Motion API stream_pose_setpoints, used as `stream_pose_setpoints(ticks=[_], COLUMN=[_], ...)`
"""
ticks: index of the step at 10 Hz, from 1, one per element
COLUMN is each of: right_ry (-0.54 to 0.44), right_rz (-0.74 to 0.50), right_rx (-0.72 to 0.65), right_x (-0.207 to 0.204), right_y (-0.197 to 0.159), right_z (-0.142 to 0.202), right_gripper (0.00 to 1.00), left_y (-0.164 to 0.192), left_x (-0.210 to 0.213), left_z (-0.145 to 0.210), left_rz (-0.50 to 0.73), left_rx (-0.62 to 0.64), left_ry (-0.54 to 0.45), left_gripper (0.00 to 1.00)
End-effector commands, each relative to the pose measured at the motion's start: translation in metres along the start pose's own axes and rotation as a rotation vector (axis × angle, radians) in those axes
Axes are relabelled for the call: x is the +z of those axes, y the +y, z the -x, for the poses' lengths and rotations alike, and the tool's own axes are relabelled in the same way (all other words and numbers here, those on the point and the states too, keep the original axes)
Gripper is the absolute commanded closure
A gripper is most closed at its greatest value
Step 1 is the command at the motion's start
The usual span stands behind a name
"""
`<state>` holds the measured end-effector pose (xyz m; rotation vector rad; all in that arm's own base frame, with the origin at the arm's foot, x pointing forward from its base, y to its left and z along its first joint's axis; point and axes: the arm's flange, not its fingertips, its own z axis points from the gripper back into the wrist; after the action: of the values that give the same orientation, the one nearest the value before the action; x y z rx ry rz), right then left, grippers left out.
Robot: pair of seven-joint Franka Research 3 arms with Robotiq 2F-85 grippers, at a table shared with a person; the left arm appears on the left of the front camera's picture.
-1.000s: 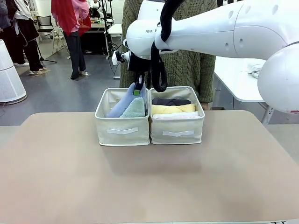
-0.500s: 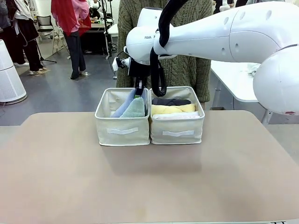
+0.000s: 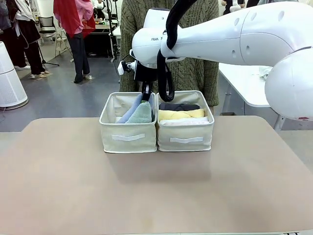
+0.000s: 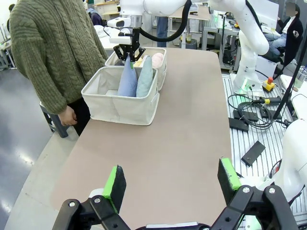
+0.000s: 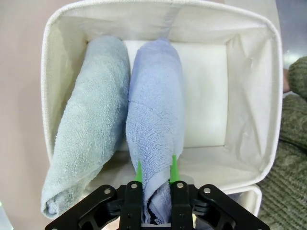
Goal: Sort the towels based on their folding style.
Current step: Pick up another triangle-folded towel from the table and place it in the left Fabric basket.
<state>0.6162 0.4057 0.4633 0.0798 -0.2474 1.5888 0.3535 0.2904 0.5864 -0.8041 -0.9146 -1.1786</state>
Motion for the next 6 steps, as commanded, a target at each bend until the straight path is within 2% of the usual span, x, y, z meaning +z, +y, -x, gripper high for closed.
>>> stream_pose_setpoints(ticks=[1,2,3,4,6], right_ry=[-0.013,-0.013,-0.013,-0.014,-0.014], right_rz=[-0.020,-0.021,-0.023,-0.024,-0.026], right_rx=[-0.013,-0.016,-0.016,-0.015,-0.015], right_x=[0.0056,0.0059,0.0056,0.0056,0.0051], right_y=[-0.0060,-0.0064,-0.0057,-0.0058,-0.0056], right_z=[-0.0071,-0.0069,-0.0069,-0.0067,-0.0069], right_gripper=[0.22,0.00,0.18,0.00,0.00], left_y=[-0.0021,-0.0021,-0.0021,-0.0021,-0.0021], left_x=[0.0000,0.0000,0.0000,0.0000,0.0000], left_z=[-0.0001,-0.0001,-0.0001,-0.0001,-0.0001], left_rz=[-0.007,-0.007,-0.007,-0.007,-0.007], left_rx=[-0.002,-0.002,-0.002,-0.002,-0.002], left_ry=[0.012,0.012,0.012,0.012,0.012], left_gripper=[0.00,0.00,0.00,0.00,0.00])
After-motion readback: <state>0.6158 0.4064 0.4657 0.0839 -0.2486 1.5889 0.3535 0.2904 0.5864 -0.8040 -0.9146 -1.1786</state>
